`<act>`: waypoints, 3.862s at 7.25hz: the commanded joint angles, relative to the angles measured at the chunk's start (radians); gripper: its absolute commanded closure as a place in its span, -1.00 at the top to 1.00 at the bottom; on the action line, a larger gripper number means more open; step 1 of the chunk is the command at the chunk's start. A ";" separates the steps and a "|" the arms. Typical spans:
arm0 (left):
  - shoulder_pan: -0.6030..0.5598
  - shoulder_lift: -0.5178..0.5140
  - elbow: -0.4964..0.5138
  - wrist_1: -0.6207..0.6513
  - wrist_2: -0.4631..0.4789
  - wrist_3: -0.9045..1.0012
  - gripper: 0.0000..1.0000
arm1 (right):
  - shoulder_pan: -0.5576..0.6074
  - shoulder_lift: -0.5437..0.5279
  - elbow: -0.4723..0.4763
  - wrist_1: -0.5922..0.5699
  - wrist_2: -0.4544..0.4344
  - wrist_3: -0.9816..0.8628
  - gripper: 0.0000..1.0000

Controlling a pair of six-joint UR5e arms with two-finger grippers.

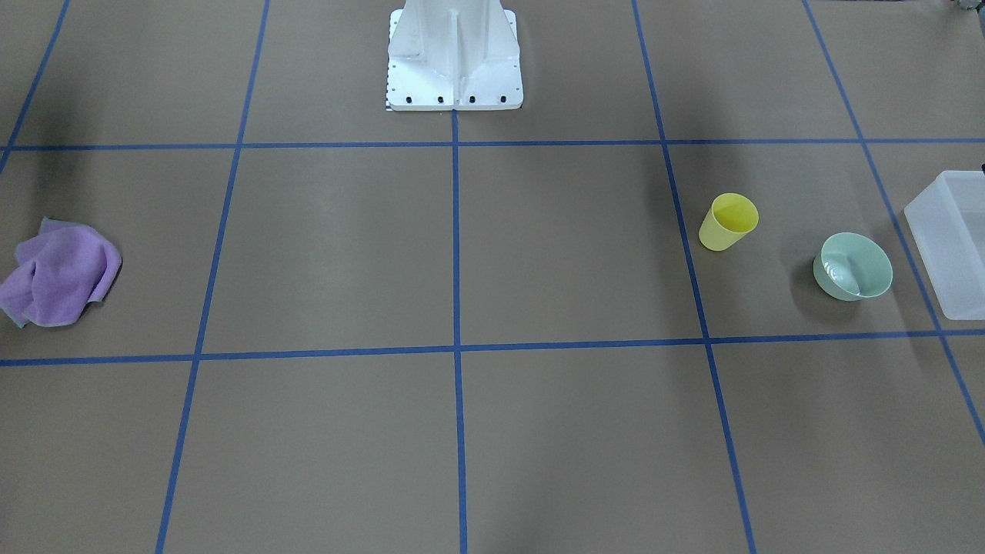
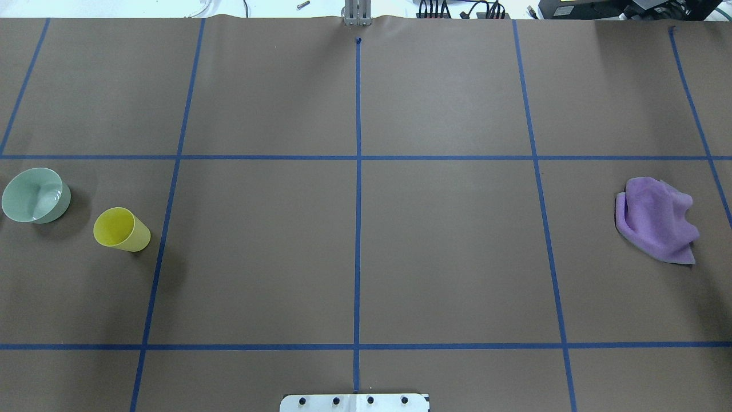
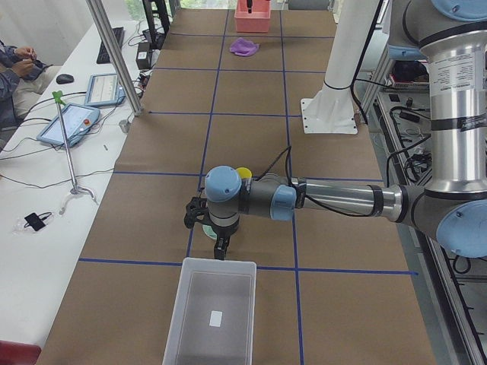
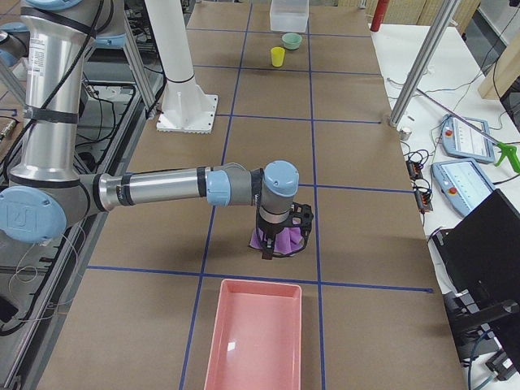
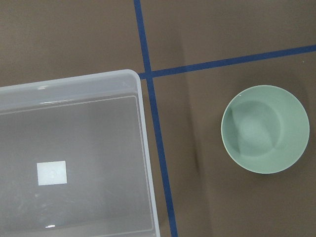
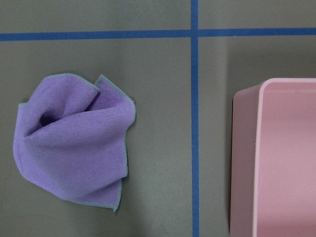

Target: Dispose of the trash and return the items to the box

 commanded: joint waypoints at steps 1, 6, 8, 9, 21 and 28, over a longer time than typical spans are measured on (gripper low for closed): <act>0.000 -0.005 0.000 0.001 0.002 0.000 0.96 | 0.000 -0.001 0.000 0.000 0.000 -0.001 1.00; 0.001 -0.005 0.012 -0.011 -0.001 0.000 0.96 | 0.000 0.000 0.000 0.000 0.000 0.000 1.00; 0.002 -0.004 -0.003 -0.012 -0.006 -0.003 0.96 | 0.000 0.000 0.000 0.000 0.002 0.002 1.00; 0.005 -0.010 -0.003 -0.014 -0.007 -0.005 0.96 | 0.000 0.000 0.002 0.000 0.002 0.003 1.00; 0.632 -0.149 -0.072 -0.261 0.167 -0.910 0.66 | -0.002 0.004 0.003 0.000 0.003 0.009 1.00; 0.670 -0.171 -0.053 -0.264 0.206 -0.960 -1.00 | 0.000 0.002 0.003 -0.002 0.009 0.011 1.00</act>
